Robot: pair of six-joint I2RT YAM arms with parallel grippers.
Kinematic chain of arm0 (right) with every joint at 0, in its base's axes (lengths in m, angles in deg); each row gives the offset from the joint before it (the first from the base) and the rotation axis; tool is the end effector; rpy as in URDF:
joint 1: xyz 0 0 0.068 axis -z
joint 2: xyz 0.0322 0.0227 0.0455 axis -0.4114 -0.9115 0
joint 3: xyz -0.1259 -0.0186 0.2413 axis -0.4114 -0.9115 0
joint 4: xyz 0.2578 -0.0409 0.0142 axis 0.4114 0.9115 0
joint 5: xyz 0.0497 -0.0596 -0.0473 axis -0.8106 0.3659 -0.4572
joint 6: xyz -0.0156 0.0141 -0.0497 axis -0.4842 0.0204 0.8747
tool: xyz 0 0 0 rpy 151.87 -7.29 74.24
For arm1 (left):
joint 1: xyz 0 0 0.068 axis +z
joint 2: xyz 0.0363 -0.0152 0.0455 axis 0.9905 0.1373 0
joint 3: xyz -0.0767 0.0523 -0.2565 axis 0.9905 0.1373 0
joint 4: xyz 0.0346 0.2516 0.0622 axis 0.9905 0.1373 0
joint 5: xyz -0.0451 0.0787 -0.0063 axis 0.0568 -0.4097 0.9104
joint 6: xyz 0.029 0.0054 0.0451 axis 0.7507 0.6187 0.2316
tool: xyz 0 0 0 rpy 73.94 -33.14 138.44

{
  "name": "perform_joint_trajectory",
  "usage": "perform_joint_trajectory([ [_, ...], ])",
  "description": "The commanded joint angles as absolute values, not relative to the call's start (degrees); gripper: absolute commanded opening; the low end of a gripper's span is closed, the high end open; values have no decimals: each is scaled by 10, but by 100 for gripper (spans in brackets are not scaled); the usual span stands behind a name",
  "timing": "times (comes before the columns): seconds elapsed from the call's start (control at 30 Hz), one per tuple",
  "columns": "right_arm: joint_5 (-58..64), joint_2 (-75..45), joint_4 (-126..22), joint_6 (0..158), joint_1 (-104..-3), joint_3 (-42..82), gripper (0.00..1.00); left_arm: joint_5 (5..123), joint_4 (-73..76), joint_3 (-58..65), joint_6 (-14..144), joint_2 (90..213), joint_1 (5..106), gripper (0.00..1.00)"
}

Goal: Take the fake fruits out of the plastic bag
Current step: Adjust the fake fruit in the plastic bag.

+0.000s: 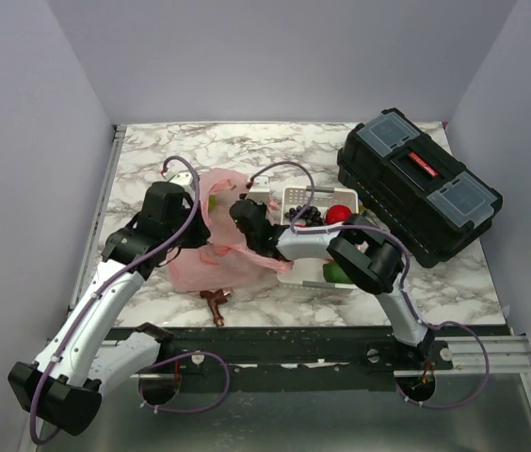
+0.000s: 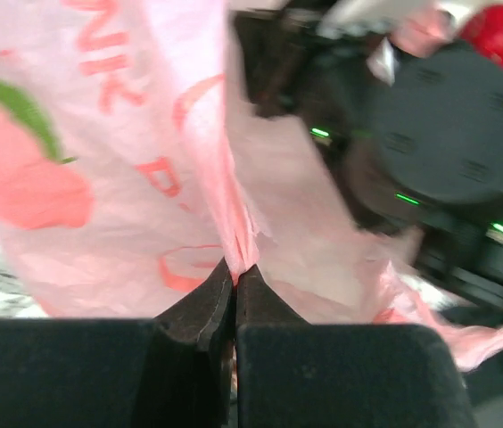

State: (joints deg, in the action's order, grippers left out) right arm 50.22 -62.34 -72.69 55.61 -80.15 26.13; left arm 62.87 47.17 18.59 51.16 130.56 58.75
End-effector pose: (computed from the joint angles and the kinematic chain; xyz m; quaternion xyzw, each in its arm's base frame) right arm 0.2918 0.3898 0.1381 -0.0021 0.8187 0.1271 0.5600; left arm 0.1730 -0.0794 0.3283 0.0100 0.9077 -0.2212 0.3564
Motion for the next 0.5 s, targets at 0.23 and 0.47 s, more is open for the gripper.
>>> perform_joint_trajectory([
  [0.23, 552, -471, -903, 611, -799, 92, 19, 446, 297, 268, 647, 1283, 582, 0],
  [0.47, 415, -454, -927, 621, -800, 73, 23, 430, 248, 321, 731, 1280, 526, 0],
])
